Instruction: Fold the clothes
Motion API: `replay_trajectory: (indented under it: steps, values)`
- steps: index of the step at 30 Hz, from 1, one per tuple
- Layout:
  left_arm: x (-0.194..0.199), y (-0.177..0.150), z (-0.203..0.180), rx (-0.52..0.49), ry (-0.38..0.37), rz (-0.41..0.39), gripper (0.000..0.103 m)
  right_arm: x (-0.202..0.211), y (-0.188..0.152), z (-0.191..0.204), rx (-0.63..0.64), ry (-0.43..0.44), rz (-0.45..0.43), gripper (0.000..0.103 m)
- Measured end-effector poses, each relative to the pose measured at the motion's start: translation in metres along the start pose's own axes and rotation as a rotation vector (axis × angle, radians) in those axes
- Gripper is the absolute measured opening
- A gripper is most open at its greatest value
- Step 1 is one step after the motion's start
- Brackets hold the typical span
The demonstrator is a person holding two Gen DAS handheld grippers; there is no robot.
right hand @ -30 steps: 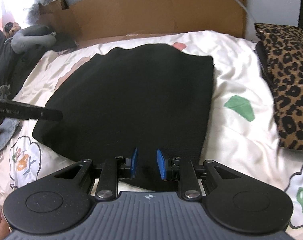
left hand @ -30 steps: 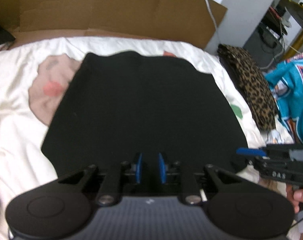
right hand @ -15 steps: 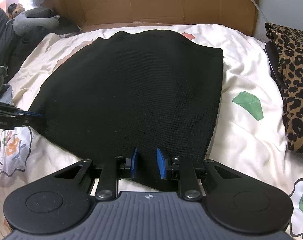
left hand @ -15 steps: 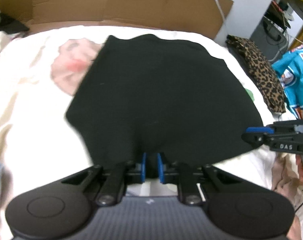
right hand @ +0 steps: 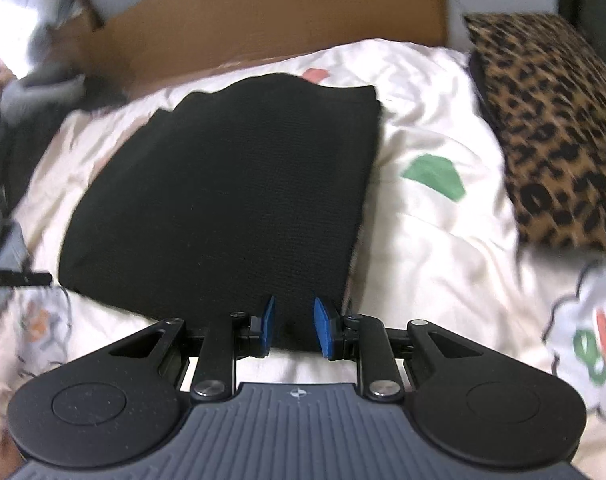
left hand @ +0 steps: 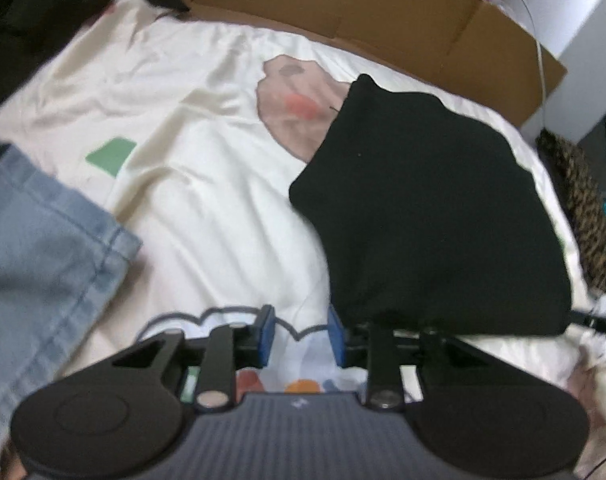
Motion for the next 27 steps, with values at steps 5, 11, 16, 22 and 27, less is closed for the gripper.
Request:
replay_trajectory:
  steps: [5, 11, 16, 22, 27]
  values:
    - [0.0, -0.007, 0.003, 0.135, -0.086, 0.029, 0.035, 0.01, -0.021, -0.015, -0.147, 0.063, 0.008, 0.035]
    - [-0.009, -0.014, 0.004, 0.297, -0.172, 0.062, 0.053, 0.004, -0.042, -0.023, -0.369, 0.174, 0.018, 0.047]
    - [-0.014, -0.016, 0.0, 0.4, -0.242, 0.076, 0.056, -0.011, -0.042, -0.026, -0.569, 0.311, 0.019, 0.047]
    - [-0.018, -0.019, 0.005, 0.571, -0.318, 0.087, 0.056, -0.031, -0.042, -0.032, -0.756, 0.371, 0.023, 0.047]
    - [-0.026, -0.02, 0.014, 0.754, -0.383, 0.088, 0.056, -0.041, -0.043, -0.039, -0.918, 0.401, 0.017, 0.042]
Point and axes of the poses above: each gripper's, at about its wrist camera, not at the fingertips, and x roughly against the way its jaws point, z to its left, y to its top, the point moved 10 cm from there along -x, roughly the way its jaws point, and after that the axes turned 1 degree about z, right-handed, at the moved point
